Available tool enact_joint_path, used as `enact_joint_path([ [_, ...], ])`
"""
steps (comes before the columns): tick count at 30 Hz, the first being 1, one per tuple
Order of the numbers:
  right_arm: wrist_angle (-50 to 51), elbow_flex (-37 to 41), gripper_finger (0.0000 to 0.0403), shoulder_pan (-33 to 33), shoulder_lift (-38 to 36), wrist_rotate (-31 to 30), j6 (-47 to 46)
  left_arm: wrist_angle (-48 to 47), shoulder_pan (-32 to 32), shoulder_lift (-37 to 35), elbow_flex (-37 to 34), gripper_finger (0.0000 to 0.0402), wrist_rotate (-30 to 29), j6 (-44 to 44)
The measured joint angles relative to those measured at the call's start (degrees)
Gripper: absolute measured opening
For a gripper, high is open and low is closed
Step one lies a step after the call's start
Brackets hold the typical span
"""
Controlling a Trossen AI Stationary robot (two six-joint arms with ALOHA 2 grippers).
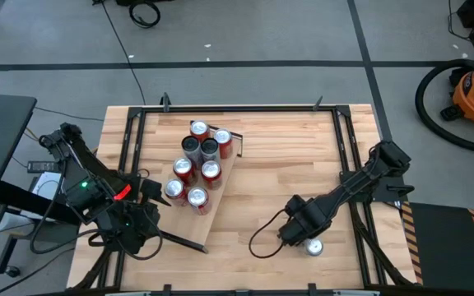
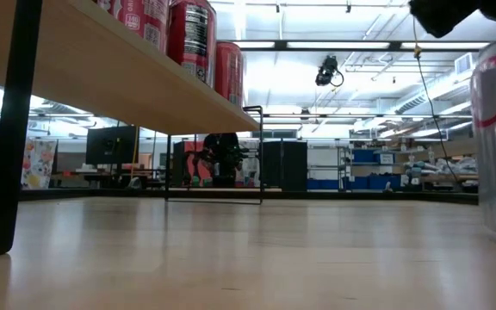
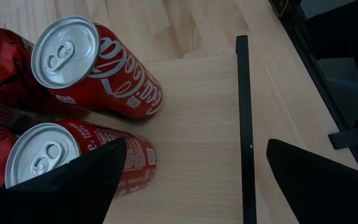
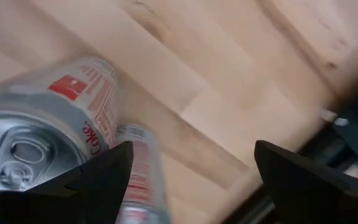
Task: Place canned beverage on shelf
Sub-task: Put the left silver soda can on the shelf
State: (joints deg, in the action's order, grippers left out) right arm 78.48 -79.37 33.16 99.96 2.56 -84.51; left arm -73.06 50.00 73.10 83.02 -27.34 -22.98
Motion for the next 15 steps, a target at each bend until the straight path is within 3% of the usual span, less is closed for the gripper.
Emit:
enact_joint_path([
  [7, -5.19, 0.0, 0.0346, -1.84, 0.33, 0.29, 1.03, 0.0, 0.0, 0.02, 0.0, 0.04, 0.01, 0.0],
  [15, -2.92, 0.0, 0.0346, -2.7, 0.13, -0.81, 4.96, 0.0, 0.0, 0.02, 0.0, 0.04, 0.01, 0.04],
])
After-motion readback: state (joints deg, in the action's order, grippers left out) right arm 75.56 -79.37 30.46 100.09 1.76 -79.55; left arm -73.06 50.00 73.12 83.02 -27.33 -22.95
